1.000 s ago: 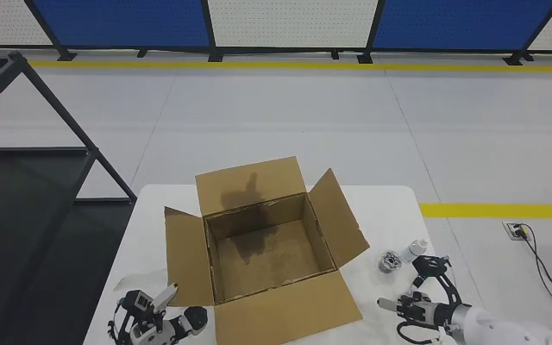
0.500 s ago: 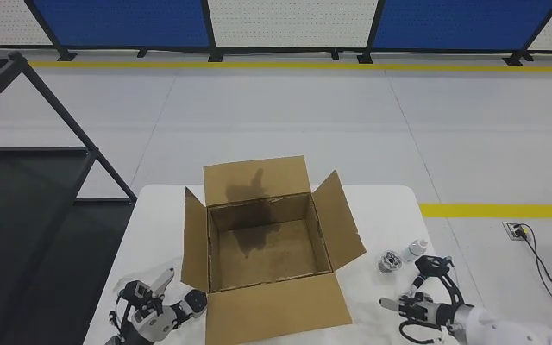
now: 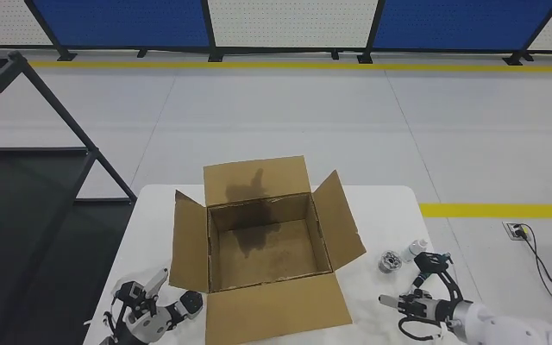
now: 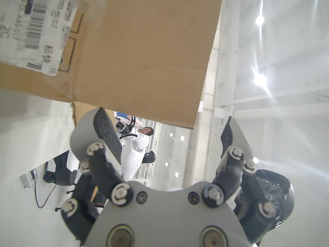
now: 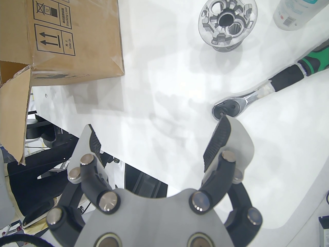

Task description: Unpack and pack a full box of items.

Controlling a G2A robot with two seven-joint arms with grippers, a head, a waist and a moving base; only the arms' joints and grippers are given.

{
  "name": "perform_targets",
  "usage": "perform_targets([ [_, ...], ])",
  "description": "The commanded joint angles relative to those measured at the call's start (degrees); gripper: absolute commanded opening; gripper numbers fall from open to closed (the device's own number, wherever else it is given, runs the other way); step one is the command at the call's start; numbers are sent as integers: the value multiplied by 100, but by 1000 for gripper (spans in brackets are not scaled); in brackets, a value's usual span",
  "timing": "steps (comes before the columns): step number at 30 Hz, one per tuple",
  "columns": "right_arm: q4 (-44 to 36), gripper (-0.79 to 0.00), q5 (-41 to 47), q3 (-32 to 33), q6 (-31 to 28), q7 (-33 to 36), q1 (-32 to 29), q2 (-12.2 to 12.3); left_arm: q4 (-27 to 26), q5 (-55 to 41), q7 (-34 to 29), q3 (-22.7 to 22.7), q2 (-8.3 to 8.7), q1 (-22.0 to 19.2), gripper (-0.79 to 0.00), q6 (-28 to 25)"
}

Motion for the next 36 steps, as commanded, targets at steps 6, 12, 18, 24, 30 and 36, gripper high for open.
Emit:
perform_targets([
  [6, -25, 0, 43, -31, 120, -60, -49, 100, 140, -68, 80, 78, 11, -183, 0, -42],
  [12, -31, 0, 101, -52, 198, -105, -97, 181, 218, -176, 290, 105, 8, -308, 0, -157],
  [18, -60, 0, 128, -82, 283, -158, -134, 260, 255, -169, 387, 105, 18, -421, 0, -180],
  [24, -8, 0, -61, -68, 1022, -12, -30, 336, 164, -220, 24, -12, 55, -291, 0, -71],
  [30, -67, 0, -580, -56, 1867, 308, 196, 425, -219, -598, -558, -392, 95, 95, 0, 7],
  [36, 89, 0, -1281, -91, 2525, 731, 464, 534, -646, -1447, -973, -862, 99, 445, 0, 10],
])
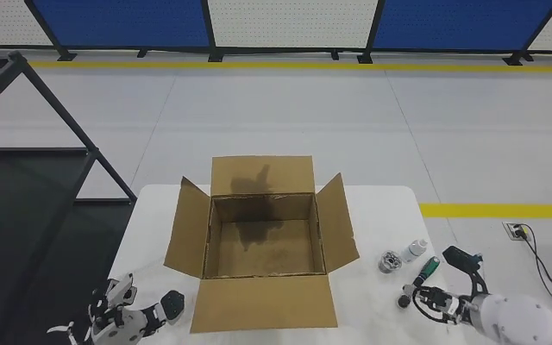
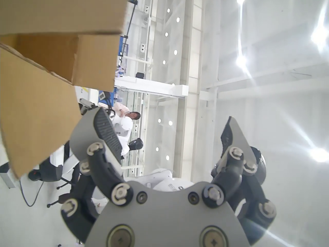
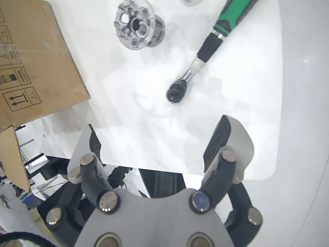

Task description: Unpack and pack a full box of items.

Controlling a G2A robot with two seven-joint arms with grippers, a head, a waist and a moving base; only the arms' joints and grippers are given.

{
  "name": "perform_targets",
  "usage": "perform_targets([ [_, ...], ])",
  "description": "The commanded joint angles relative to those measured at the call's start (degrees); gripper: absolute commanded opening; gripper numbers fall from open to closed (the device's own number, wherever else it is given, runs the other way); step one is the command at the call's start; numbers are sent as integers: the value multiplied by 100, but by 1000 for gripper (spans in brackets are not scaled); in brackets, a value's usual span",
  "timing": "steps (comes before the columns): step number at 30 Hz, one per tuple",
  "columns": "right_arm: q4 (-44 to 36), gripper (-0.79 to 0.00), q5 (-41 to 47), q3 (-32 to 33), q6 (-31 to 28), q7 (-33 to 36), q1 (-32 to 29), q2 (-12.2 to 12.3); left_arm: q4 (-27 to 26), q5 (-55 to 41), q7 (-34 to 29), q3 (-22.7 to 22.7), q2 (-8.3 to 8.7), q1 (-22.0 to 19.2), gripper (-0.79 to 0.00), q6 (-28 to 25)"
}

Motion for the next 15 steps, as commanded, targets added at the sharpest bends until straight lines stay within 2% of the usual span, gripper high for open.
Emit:
perform_targets([
  [1, 165, 0, -333, -158, 109, 29, 137, 32, -129, -397, -82, -173, -7, 97, 0, -17],
  [7, 664, 0, -816, -510, 276, -138, 449, 22, -394, -1837, 117, -638, -64, 209, 0, -125],
  [15, 664, 0, -816, -510, 276, -138, 449, 22, -394, -1837, 117, -638, -64, 209, 0, -125],
])
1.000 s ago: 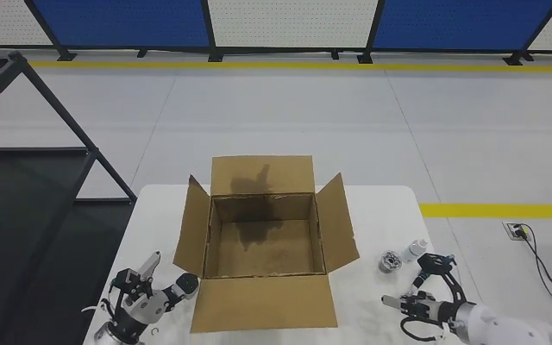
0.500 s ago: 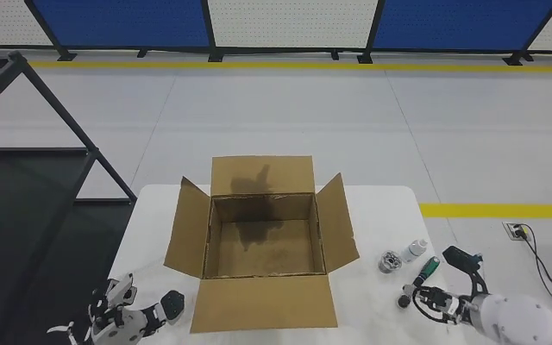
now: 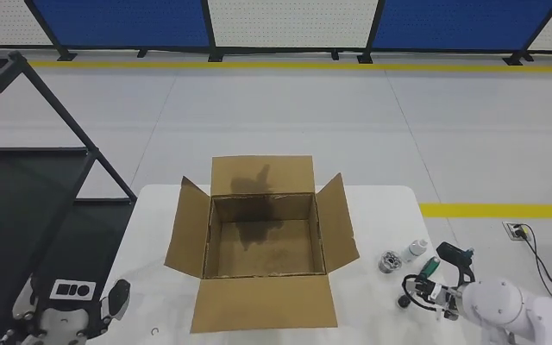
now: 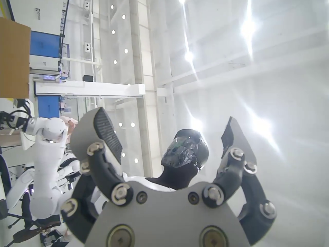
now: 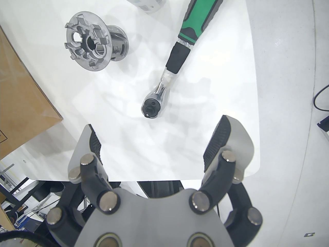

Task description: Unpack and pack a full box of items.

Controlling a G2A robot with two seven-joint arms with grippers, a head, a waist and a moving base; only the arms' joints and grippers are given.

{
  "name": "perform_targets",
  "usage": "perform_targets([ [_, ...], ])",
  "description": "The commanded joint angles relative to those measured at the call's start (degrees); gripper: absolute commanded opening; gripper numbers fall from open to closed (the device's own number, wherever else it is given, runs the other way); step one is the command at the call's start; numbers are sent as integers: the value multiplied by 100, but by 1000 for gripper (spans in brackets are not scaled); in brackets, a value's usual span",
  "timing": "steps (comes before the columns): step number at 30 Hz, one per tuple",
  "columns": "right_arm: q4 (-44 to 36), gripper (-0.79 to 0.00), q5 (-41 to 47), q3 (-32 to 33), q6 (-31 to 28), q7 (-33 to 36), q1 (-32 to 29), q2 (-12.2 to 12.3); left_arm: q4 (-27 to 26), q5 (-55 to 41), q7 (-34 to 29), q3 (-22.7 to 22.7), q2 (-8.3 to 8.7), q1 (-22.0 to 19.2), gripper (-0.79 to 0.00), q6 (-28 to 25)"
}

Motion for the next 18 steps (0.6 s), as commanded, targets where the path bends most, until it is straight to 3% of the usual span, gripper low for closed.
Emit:
perform_targets([
  [1, 0, 0, 0, 0, 0, 0, 0, 0, 0, -6, 0, 0, 0, 0, 0, 0],
  [3, 24, 0, 52, -149, -202, -150, -64, -3, 0, -6, 0, 0, 0, 0, 0, 0],
  [11, 554, 0, -819, -689, 230, -229, 346, -65, 113, -544, 231, -196, -22, -136, 0, 70],
  [18, 1415, 0, -1079, -396, 348, -346, 876, -250, 166, -598, 227, -328, -30, -106, 0, 46],
])
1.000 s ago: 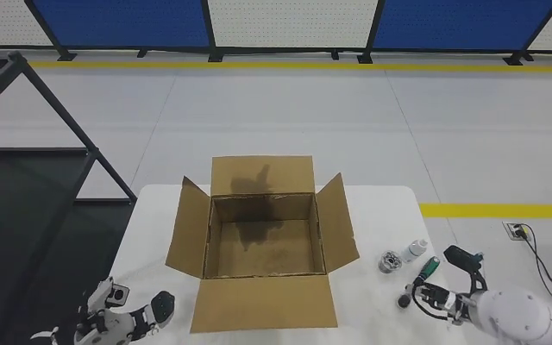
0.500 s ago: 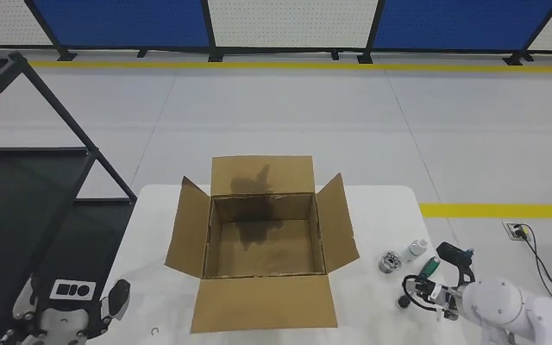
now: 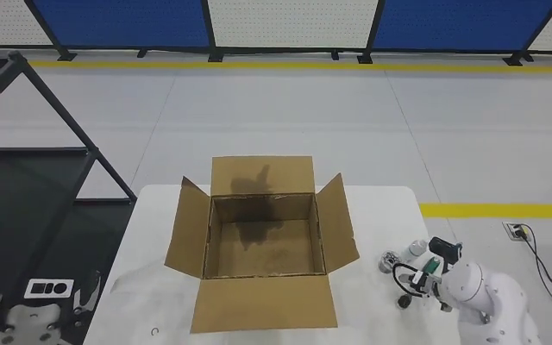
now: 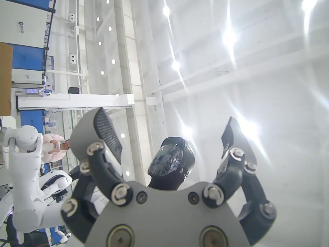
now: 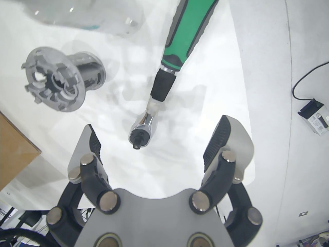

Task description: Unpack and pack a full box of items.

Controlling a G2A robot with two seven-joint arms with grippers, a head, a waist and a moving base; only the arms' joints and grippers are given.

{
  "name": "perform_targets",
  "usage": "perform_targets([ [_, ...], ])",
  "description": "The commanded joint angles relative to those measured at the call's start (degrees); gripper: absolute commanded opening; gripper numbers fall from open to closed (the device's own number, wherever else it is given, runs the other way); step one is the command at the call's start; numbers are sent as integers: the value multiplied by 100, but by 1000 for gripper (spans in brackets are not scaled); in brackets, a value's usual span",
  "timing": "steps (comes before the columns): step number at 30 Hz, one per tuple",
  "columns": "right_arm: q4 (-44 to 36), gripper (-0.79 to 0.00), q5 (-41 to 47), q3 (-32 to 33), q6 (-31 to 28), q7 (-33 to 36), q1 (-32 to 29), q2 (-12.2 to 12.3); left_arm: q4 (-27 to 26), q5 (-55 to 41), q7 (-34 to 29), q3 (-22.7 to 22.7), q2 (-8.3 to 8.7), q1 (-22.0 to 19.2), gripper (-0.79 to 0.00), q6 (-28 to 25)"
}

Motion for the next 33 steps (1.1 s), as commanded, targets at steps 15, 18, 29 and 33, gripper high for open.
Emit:
perform_targets([
  [15, 334, -114, -508, 590, 133, -133, 268, -582, -1, 1, 0, 3, 0, -1, 0, 1],
  [18, 223, -123, -600, 732, 121, -121, 200, -701, -1, 1, 0, 3, 0, -1, 0, 1],
  [29, 574, -286, -1455, 1150, 167, -166, 515, -1257, -1, 1, 0, 3, 0, -1, 0, 1],
  [33, 658, -320, -1858, 1361, 164, -164, 687, -1499, -1, 1, 0, 3, 0, -1, 0, 1],
])
